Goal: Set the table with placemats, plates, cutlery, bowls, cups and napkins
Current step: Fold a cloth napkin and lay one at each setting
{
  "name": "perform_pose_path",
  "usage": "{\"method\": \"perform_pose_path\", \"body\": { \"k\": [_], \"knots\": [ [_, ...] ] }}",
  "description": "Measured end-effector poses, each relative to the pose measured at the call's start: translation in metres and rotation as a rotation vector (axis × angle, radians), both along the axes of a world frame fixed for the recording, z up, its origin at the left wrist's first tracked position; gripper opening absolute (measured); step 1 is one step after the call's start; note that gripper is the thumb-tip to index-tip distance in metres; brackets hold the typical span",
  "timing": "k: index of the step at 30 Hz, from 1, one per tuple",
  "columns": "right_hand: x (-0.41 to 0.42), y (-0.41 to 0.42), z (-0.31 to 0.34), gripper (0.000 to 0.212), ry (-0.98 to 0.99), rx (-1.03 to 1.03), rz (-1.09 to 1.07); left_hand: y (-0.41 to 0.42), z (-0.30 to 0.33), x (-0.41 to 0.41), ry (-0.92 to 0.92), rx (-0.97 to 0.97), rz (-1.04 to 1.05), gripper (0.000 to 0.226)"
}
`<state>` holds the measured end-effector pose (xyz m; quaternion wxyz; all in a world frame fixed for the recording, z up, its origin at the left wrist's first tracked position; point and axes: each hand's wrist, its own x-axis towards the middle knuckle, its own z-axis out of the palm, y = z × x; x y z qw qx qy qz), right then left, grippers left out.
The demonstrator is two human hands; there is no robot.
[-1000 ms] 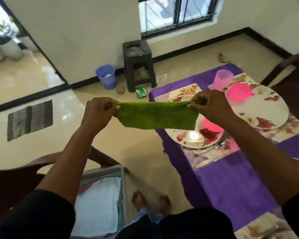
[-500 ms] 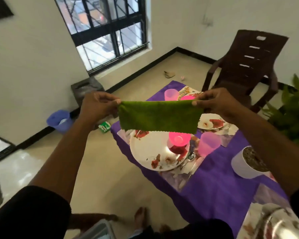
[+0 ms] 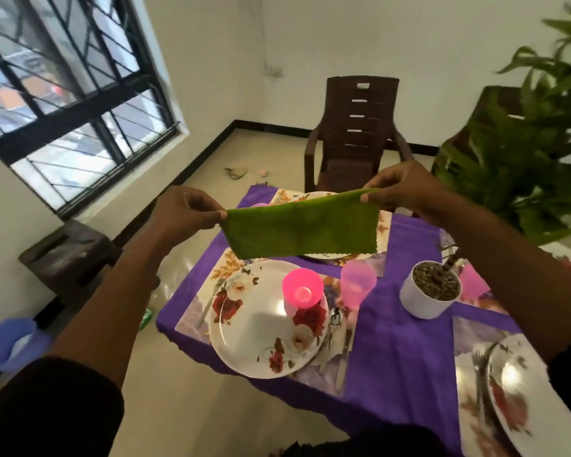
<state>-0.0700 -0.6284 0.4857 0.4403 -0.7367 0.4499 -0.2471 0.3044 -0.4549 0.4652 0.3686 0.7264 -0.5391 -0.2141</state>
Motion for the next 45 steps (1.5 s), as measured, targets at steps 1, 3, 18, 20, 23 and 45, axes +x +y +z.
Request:
{"method": "perform_pose_path", "body": {
  "k": [1, 3, 18, 20, 23, 45],
  "knots": [
    [-0.005, 0.001, 0.000, 0.013, -0.009, 0.002, -0.036, -0.008, -0.001, 0.000, 0.018, 0.009, -0.026, 0.009],
    [-0.012, 0.006, -0.002, 0.010, -0.056, 0.039, -0.083, -0.021, -0.002, 0.000, 0.139, 0.016, -0.080, 0.014],
    [0.014, 0.066, -0.031, 0.024, -0.099, -0.095, -0.354, -0.059, -0.002, -0.095, 0.341, -0.041, -0.269, 0.008],
    [0.028, 0.074, -0.035, 0.027, -0.069, -0.137, -0.300, -0.059, -0.002, -0.110, 0.341, -0.004, -0.314, 0.007],
    [0.042, 0.084, -0.043, 0.029, 0.002, -0.231, -0.243, -0.057, -0.005, -0.124, 0.322, 0.025, -0.357, 0.007],
    [0.000, 0.090, -0.048, 0.119, 0.314, 0.302, 0.440, -0.079, 0.009, -0.088, -0.019, -0.247, -0.422, 0.029]
  ]
}}
